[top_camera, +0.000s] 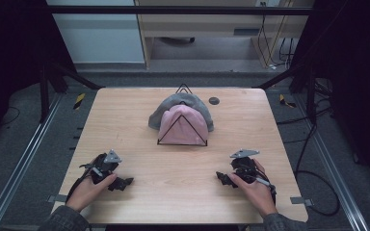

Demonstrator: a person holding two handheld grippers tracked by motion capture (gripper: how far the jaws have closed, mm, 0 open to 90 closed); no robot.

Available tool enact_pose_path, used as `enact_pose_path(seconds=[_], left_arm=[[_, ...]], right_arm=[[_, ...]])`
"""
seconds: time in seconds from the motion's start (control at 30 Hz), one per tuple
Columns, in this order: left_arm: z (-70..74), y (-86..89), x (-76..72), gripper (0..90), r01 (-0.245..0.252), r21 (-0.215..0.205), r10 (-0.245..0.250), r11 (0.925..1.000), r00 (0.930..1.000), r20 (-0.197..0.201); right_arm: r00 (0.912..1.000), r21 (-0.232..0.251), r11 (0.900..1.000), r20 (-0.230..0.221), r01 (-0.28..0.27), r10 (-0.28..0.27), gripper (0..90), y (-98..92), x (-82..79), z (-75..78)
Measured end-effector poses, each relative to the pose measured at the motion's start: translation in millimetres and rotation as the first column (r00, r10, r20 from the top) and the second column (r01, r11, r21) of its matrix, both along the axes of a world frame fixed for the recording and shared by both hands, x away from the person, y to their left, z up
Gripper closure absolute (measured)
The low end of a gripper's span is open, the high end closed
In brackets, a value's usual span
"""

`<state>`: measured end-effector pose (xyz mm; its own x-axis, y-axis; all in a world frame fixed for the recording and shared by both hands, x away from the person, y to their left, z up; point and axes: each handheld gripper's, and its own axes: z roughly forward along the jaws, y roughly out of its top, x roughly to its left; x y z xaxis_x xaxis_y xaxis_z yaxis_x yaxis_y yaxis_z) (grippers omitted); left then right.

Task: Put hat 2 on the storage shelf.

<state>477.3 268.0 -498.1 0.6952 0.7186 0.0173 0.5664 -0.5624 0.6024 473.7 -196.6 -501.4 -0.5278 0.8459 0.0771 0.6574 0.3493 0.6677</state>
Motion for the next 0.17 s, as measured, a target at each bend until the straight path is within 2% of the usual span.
enact_pose_path(seconds=[0.13,0.17], left_arm=[[-1.3,2.6,-0.8,0.0,0.012,-0.011,-0.012,0.9999,0.9999,0.012],[-1.4,2.8,-1.0,0.0,0.012,-0.013,-0.012,0.9998,0.9999,0.011]], right_arm=[[0.9993,-0.031,1.000,0.036,-0.001,0.002,3.6,3.3,-2.2,-3.8],[0.9983,-0.046,0.999,0.058,-0.003,0.006,2.9,4.3,-2.7,-5.7]])
